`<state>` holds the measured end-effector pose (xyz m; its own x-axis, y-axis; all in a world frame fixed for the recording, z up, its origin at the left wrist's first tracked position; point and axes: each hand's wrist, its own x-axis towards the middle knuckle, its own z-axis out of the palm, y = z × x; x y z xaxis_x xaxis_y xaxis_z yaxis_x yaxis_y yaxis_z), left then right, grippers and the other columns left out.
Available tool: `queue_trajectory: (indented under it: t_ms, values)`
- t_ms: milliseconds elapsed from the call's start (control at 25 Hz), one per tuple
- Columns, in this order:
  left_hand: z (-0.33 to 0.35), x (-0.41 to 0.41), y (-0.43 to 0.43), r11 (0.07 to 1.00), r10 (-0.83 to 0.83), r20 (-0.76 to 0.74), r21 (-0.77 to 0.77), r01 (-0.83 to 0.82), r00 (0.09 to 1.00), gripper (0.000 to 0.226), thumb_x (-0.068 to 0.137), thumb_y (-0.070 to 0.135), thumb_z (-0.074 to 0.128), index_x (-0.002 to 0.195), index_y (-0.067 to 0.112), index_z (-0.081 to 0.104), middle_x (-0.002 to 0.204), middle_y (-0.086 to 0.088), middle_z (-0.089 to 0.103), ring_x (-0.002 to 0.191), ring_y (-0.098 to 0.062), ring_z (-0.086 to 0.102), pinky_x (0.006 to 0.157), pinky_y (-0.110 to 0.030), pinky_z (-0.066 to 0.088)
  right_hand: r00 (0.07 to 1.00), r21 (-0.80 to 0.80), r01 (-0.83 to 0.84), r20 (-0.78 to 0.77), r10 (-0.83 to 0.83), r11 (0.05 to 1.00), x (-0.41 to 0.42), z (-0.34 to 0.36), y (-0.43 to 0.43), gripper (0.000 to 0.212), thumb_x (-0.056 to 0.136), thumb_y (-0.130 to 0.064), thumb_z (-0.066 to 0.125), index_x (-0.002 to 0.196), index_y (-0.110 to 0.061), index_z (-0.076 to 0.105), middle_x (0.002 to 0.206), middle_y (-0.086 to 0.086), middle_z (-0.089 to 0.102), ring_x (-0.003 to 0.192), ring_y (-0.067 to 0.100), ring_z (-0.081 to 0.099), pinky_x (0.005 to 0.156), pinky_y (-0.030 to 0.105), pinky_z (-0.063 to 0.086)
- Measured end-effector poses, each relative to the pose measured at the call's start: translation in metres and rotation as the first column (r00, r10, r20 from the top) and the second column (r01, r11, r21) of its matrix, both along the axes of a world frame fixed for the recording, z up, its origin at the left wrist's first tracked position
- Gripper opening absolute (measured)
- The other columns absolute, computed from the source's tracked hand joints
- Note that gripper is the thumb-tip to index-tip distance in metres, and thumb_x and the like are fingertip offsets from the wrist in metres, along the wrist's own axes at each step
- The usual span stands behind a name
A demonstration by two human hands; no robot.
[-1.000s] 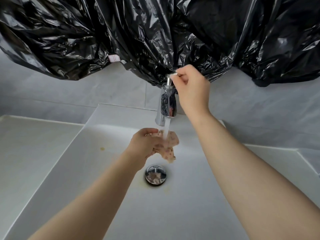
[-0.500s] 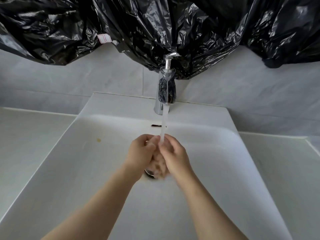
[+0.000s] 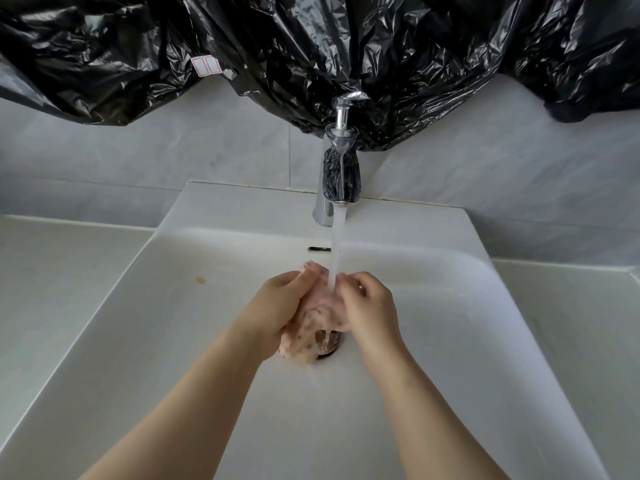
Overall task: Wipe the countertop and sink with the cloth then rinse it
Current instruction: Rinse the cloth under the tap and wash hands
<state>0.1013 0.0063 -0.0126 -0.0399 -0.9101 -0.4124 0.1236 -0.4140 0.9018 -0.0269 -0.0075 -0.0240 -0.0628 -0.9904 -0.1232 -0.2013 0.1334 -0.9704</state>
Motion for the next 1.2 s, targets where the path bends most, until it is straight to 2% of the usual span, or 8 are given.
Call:
queue_trajectory:
  t_ms: [200,320,440,720,840,960,1040,1200]
  values:
    - [0.013,0.001,0.006,0.943,-0.299,0.048,-0.135,0.303,0.953,0.038,0.080,0.001,0.065,0.113,0.017,0.058,0.098,-0.011,0.069,0.092,-0.026,0.068,0.081,-0.034,0.054,0.958,0.080,-0.283,0.080,0.277,0.956,-0.015,0.015,0.002,0.038,0.092,-0.045,0.054,0.085,-0.011,0.070,0.078,-0.002,0.072,0.076,0.012,0.068,0.065,0.019,0.050]
    - [0.016,-0.001,0.003,0.978,-0.103,0.383,-0.132,0.165,0.918,0.031,0.077,0.007,0.070,0.100,0.021,0.054,0.082,-0.001,0.065,0.070,-0.018,0.067,0.065,-0.028,0.054,0.991,-0.013,-0.105,-0.090,0.104,0.994,-0.022,0.007,-0.006,0.048,0.084,-0.043,0.065,0.067,0.000,0.053,0.059,0.004,0.049,0.061,0.018,0.049,0.058,0.031,0.040]
    - [0.014,0.010,0.002,0.917,-0.362,0.580,0.082,0.389,0.730,0.024,0.071,0.032,0.074,0.071,0.019,0.055,0.064,0.007,0.047,0.062,-0.014,0.045,0.060,-0.024,0.032,0.998,-0.107,0.049,-0.025,-0.052,0.993,-0.023,0.003,-0.011,0.046,0.082,-0.041,0.063,0.059,-0.009,0.039,0.051,-0.002,0.037,0.056,0.019,0.039,0.053,0.036,0.038]
    - [0.015,0.024,0.002,0.911,-0.398,0.437,0.084,0.404,0.807,0.014,0.065,0.022,0.073,0.070,0.017,0.061,0.073,0.004,0.061,0.080,-0.017,0.056,0.078,-0.026,0.039,0.966,-0.039,0.254,0.064,-0.251,0.966,-0.026,-0.001,-0.013,0.044,0.094,-0.036,0.054,0.057,-0.017,0.038,0.054,-0.005,0.042,0.056,0.017,0.042,0.055,0.028,0.038]
    - [0.013,0.024,0.001,0.947,-0.312,-0.032,-0.091,0.308,0.949,0.025,0.065,0.006,0.062,0.088,0.013,0.063,0.076,-0.004,0.066,0.074,-0.023,0.062,0.072,-0.032,0.047,0.941,0.036,0.322,0.093,-0.324,0.946,-0.033,-0.004,-0.018,0.040,0.093,-0.040,0.051,0.061,-0.016,0.050,0.061,-0.002,0.053,0.062,0.022,0.054,0.056,0.029,0.047]
    - [0.016,0.017,0.004,0.931,-0.366,-0.354,-0.132,0.342,0.860,0.049,0.070,-0.011,0.055,0.110,0.016,0.059,0.083,-0.012,0.065,0.070,-0.027,0.064,0.063,-0.035,0.054,0.923,0.222,0.308,0.165,-0.348,0.925,-0.036,0.000,-0.019,0.037,0.095,-0.043,0.046,0.073,-0.015,0.054,0.064,-0.003,0.050,0.052,0.016,0.044,0.037,0.015,0.036]
    - [0.015,0.012,0.004,0.950,-0.311,-0.290,-0.062,0.306,0.905,0.051,0.074,-0.015,0.058,0.115,0.017,0.058,0.085,-0.012,0.066,0.070,-0.024,0.066,0.056,-0.030,0.055,0.902,0.312,0.257,0.261,-0.343,0.915,-0.037,0.006,-0.018,0.033,0.096,-0.043,0.045,0.083,-0.016,0.058,0.075,0.001,0.059,0.060,0.019,0.056,0.045,0.017,0.045]
    - [0.000,0.012,-0.003,1.000,-0.009,0.294,0.015,0.005,0.956,0.022,0.084,0.021,0.067,0.095,0.002,0.065,0.064,-0.009,0.063,0.040,-0.014,0.052,0.039,-0.019,0.037,0.869,0.345,0.252,0.330,-0.368,0.904,-0.039,0.009,-0.018,0.031,0.098,-0.042,0.045,0.084,-0.020,0.062,0.112,0.020,0.064,0.102,0.041,0.063,0.070,0.031,0.052]
